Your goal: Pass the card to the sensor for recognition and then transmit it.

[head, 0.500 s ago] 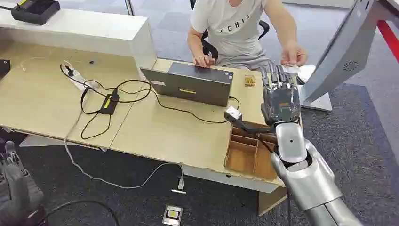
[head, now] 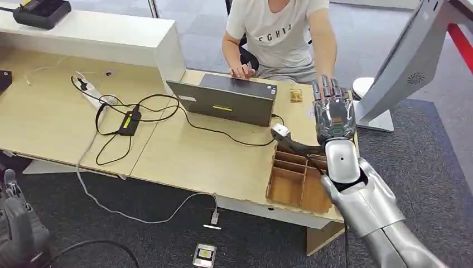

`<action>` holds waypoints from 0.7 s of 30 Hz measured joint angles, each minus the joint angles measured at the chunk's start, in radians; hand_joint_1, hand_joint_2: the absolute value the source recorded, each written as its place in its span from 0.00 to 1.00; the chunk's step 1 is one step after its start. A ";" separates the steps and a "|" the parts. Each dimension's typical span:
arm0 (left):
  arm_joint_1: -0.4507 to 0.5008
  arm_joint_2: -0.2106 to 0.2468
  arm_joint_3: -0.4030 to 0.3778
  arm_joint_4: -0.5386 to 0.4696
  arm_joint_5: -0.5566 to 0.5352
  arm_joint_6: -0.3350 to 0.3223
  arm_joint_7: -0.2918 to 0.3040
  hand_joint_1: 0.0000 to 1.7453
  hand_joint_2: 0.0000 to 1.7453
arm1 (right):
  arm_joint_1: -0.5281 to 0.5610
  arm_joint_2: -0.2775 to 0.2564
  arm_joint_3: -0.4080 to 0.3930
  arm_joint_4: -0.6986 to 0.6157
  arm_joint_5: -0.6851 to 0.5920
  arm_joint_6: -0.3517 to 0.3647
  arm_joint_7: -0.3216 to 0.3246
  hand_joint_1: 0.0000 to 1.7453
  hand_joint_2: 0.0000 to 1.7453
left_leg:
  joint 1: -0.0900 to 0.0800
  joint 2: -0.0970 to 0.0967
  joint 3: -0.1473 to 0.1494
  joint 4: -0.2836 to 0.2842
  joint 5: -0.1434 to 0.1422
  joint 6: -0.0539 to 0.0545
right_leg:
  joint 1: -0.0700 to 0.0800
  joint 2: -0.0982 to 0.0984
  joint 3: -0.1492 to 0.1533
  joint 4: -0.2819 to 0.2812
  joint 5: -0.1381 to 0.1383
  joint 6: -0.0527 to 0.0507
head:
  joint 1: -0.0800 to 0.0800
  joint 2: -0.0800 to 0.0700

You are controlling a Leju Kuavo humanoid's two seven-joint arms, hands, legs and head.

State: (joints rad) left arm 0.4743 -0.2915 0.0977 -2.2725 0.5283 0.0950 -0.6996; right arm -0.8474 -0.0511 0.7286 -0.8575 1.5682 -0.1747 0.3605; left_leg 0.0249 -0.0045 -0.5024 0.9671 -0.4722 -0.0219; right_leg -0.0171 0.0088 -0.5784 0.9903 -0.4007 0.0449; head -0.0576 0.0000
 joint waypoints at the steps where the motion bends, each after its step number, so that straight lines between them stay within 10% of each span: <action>1: 0.002 -0.002 0.002 -0.002 -0.001 -0.001 0.000 0.00 1.00 | -0.002 0.000 0.000 0.006 0.000 0.000 0.002 0.97 1.00 | 0.000 0.000 0.000 0.000 0.000 0.000 | 0.000 0.000 0.000 0.000 0.000 0.000 | 0.000 0.000; 21: 0.008 -0.016 0.005 -0.008 0.016 -0.024 0.000 0.00 1.00 | -0.007 -0.001 0.002 0.054 0.002 0.000 -0.026 1.00 1.00 | 0.000 0.000 0.001 0.000 0.000 0.000 | 0.000 0.000 0.000 0.000 0.000 0.000 | 0.000 0.000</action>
State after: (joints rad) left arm 0.4827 -0.3071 0.1026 -2.2801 0.5448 0.0713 -0.6996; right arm -0.8544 -0.0523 0.7301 -0.8034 1.5702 -0.1747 0.3349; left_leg 0.0249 -0.0044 -0.5017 0.9672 -0.4721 -0.0219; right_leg -0.0171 0.0089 -0.5785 0.9903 -0.4006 0.0448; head -0.0580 -0.0004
